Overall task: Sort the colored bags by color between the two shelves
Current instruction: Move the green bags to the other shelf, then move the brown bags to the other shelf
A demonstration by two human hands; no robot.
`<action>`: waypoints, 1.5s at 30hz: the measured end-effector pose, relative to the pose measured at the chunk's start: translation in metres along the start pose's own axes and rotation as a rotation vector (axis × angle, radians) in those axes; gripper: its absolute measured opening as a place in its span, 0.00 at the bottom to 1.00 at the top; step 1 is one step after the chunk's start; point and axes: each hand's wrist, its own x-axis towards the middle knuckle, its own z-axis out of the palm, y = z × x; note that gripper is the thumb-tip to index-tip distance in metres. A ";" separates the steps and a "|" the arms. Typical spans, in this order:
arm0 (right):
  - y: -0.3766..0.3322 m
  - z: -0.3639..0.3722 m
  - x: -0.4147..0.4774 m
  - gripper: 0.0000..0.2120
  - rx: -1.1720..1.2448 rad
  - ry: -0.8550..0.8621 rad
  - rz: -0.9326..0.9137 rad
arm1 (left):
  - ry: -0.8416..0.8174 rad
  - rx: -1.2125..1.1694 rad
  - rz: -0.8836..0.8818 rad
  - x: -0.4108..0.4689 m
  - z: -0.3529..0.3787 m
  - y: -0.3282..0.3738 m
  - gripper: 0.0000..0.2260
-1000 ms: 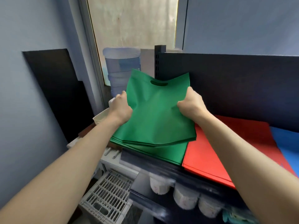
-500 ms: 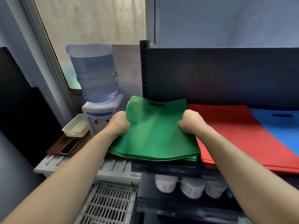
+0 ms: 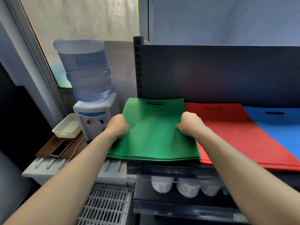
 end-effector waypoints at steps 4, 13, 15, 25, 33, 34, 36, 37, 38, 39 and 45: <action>-0.005 -0.006 -0.007 0.02 -0.117 0.064 -0.011 | 0.015 0.112 0.005 -0.007 -0.001 0.003 0.08; -0.009 -0.044 -0.030 0.09 -0.137 0.235 -0.274 | 0.174 0.118 0.406 -0.037 -0.024 0.064 0.20; -0.002 -0.056 -0.043 0.14 -0.115 0.261 -0.313 | 0.202 0.061 0.530 -0.051 -0.026 0.086 0.18; 0.100 -0.112 -0.104 0.14 -0.132 0.497 -0.168 | 0.212 -0.144 0.989 -0.118 0.014 0.201 0.13; 0.230 -0.152 -0.157 0.14 -0.186 0.558 0.005 | 0.130 -0.109 1.219 -0.189 0.074 0.311 0.13; 0.251 -0.160 -0.165 0.14 -0.188 0.564 0.036 | 0.115 -0.106 1.244 -0.201 0.085 0.328 0.13; 0.293 -0.174 -0.183 0.15 -0.188 0.585 0.103 | 0.084 -0.100 1.305 -0.227 0.107 0.364 0.13; 0.316 -0.182 -0.192 0.15 -0.189 0.598 0.133 | 0.072 -0.101 1.339 -0.241 0.118 0.383 0.13; 0.337 -0.189 -0.201 0.15 -0.191 0.607 0.162 | 0.066 -0.105 1.372 -0.254 0.130 0.401 0.13; 0.359 -0.195 -0.210 0.15 -0.193 0.614 0.195 | 0.059 -0.110 1.401 -0.268 0.141 0.419 0.13; 0.472 -0.226 -0.268 0.14 -0.177 0.654 0.424 | 0.011 -0.147 1.627 -0.344 0.208 0.516 0.12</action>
